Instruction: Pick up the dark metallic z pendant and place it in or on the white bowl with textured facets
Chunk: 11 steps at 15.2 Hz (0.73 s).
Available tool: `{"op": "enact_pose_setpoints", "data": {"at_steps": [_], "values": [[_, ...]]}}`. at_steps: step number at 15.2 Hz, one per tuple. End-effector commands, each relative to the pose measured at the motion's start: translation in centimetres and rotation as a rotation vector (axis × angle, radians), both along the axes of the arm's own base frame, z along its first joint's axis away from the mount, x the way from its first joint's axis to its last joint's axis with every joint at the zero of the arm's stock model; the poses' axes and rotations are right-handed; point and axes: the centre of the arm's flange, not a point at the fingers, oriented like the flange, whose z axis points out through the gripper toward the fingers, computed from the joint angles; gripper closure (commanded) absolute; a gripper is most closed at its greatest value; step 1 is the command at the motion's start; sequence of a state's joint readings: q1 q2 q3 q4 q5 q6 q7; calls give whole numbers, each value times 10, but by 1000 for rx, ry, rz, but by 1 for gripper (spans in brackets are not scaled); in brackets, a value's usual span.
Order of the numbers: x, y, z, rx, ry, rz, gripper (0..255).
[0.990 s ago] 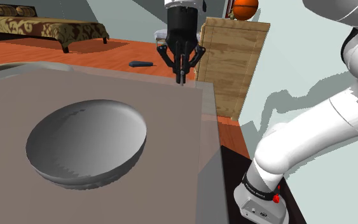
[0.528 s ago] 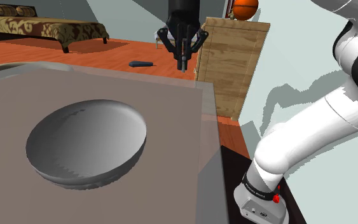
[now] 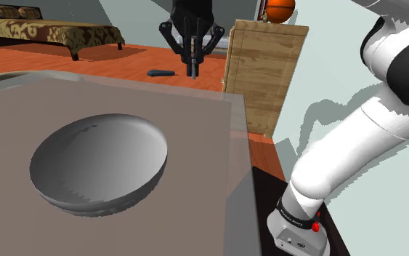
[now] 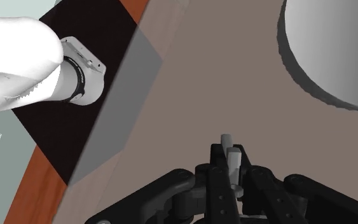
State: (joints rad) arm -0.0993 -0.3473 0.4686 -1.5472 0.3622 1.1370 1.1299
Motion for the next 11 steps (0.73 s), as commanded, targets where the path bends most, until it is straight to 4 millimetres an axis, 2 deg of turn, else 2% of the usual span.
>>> {"op": "enact_pose_setpoints", "data": {"at_steps": [1, 11], "values": [[-1, 29, -1, 1, 0, -2, 255], [6, 160, -5, 1, 0, -2, 255]]}}
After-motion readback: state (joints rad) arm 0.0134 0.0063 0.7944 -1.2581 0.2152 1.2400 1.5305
